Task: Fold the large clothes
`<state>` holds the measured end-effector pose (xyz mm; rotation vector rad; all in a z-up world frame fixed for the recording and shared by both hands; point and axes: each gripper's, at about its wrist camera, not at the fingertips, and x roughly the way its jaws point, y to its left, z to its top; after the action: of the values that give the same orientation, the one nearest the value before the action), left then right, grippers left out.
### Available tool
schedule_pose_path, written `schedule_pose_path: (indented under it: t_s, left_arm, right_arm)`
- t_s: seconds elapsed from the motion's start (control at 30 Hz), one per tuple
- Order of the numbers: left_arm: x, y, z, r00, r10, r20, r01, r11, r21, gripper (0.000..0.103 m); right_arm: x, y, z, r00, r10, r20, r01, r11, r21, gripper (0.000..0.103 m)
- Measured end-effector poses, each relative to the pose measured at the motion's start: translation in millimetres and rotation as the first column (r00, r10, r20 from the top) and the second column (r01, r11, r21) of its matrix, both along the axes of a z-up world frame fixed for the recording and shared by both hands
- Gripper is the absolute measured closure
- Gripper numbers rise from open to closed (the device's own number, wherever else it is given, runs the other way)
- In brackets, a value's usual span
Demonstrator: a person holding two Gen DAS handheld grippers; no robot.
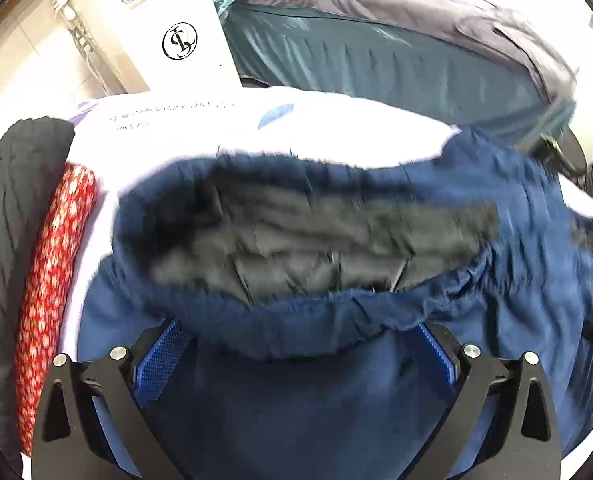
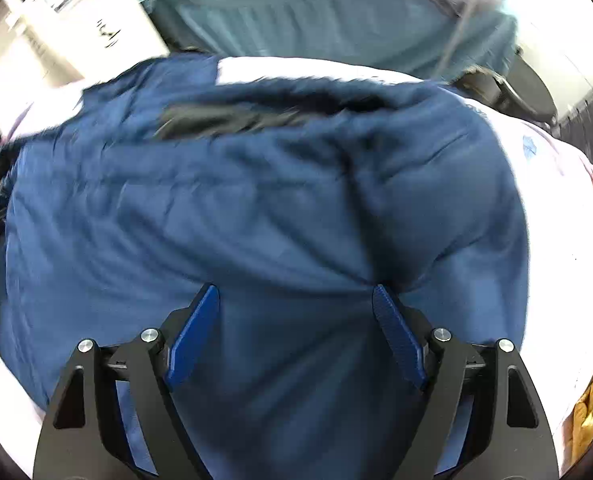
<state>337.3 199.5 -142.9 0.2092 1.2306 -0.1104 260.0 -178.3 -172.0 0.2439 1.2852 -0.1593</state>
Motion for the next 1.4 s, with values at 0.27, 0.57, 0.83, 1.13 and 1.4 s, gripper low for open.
schedule_pose_path:
  t_s: [0.27, 0.57, 0.83, 1.13, 1.4]
  left_arm:
    - [78.3, 65.3, -26.1, 0.871, 0.353, -0.341, -0.459, 0.832, -0.312, 0.006]
    - [84.9, 102.8, -15.7, 0.843, 0.318, -0.433, -0.520, 0.688, -0.506, 0.007]
    - [54.9, 165.2, 62.6, 0.896, 0.355, -0.266, -0.431, 0.553, -0.713, 0.007]
    - [-47.8, 127.6, 74.0, 0.986, 0.155, -0.058, -0.165, 0.891, -0.422, 0.006]
    - [-133.3, 108.7, 34.2, 0.985, 0.148, -0.087, -0.165, 0.952, -0.258, 0.006]
  right_arm:
    - [-13.1, -58.3, -10.9, 0.959, -0.283, -0.010, 0.274, 0.921, 0.275, 0.031]
    - [-15.4, -60.5, -10.5, 0.964, -0.266, 0.000, 0.247, 0.899, 0.362, 0.030]
    - [-26.3, -75.6, 9.8, 0.945, -0.324, 0.041, 0.260, 0.823, 0.505, 0.022]
    - [-60.4, -82.3, 66.6, 0.949, -0.249, 0.194, 0.175, 0.927, 0.332, 0.015]
    - [-148.7, -133.2, 34.3, 0.924, -0.369, 0.097, 0.312, 0.879, 0.361, 0.015]
